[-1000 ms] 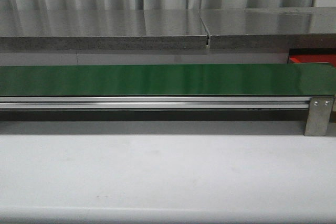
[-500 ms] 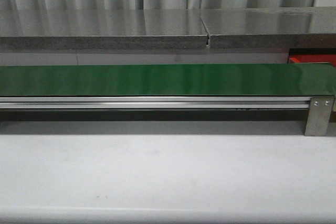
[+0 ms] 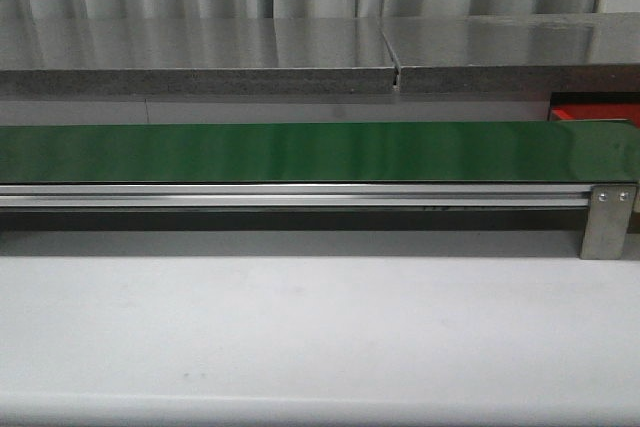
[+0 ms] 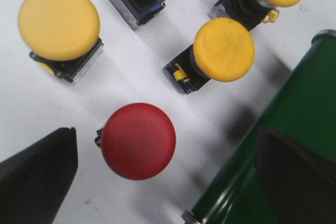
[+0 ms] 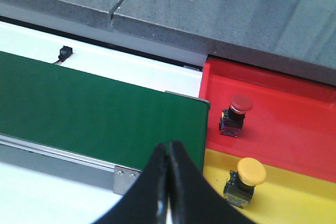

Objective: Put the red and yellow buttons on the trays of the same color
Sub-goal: 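Move the left gripper over a red push button and lower it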

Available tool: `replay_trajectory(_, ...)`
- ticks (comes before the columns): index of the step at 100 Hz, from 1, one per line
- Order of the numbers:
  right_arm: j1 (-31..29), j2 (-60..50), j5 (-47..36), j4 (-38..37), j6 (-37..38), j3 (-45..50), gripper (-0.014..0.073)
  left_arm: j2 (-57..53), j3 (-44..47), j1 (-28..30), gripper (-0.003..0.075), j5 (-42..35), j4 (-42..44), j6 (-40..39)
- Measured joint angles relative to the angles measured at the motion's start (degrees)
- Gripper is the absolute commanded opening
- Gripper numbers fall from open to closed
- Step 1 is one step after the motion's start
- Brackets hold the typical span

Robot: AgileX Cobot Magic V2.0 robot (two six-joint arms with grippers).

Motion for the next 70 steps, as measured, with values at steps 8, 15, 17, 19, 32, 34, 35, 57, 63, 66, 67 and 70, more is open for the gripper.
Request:
replay_trajectory(8,0.0,0.0,0.0,0.0,0.0,0.0,-0.0068,1.1,-0.8,0.0,0.0651,0.0,0.0,0.0)
replay_trajectory(15,0.0,0.0,0.0,0.0,0.0,0.0,-0.0068,2.2,-1.5,0.0,0.0651,0.0,0.0,0.0)
replay_trajectory(17,0.0,0.0,0.0,0.0,0.0,0.0,-0.0068,2.5,-1.7,0.0,0.0651,0.0,0.0,0.0)
replay_trajectory(19,0.0,0.0,0.0,0.0,0.0,0.0,-0.0068,2.7,-1.9,0.0,0.0651,0.0,0.0,0.0)
replay_trajectory(32,0.0,0.0,0.0,0.0,0.0,0.0,-0.0068,4.6,-3.1,0.0,0.065,0.2,0.0,0.0)
replay_trajectory(34,0.0,0.0,0.0,0.0,0.0,0.0,-0.0068,4.7,-3.2,0.0,0.0649,0.2,0.0,0.0)
replay_trajectory(35,0.0,0.0,0.0,0.0,0.0,0.0,-0.0068,4.9,-3.3,0.0,0.0648,0.3,0.0,0.0)
replay_trajectory(57,0.0,0.0,0.0,0.0,0.0,0.0,-0.0068,5.0,-3.4,0.0,0.0545,0.7,0.0,0.0)
replay_trajectory(63,0.0,0.0,0.0,0.0,0.0,0.0,-0.0068,5.0,-3.5,0.0,0.0505,0.7,0.0,0.0)
replay_trajectory(66,0.0,0.0,0.0,0.0,0.0,0.0,-0.0068,5.0,-3.5,0.0,0.0484,0.7,0.0,0.0)
replay_trajectory(67,0.0,0.0,0.0,0.0,0.0,0.0,-0.0068,5.0,-3.5,0.0,0.0472,0.8,0.0,0.0)
replay_trajectory(70,0.0,0.0,0.0,0.0,0.0,0.0,-0.0068,5.0,-3.5,0.0,0.0449,0.8,0.0,0.0)
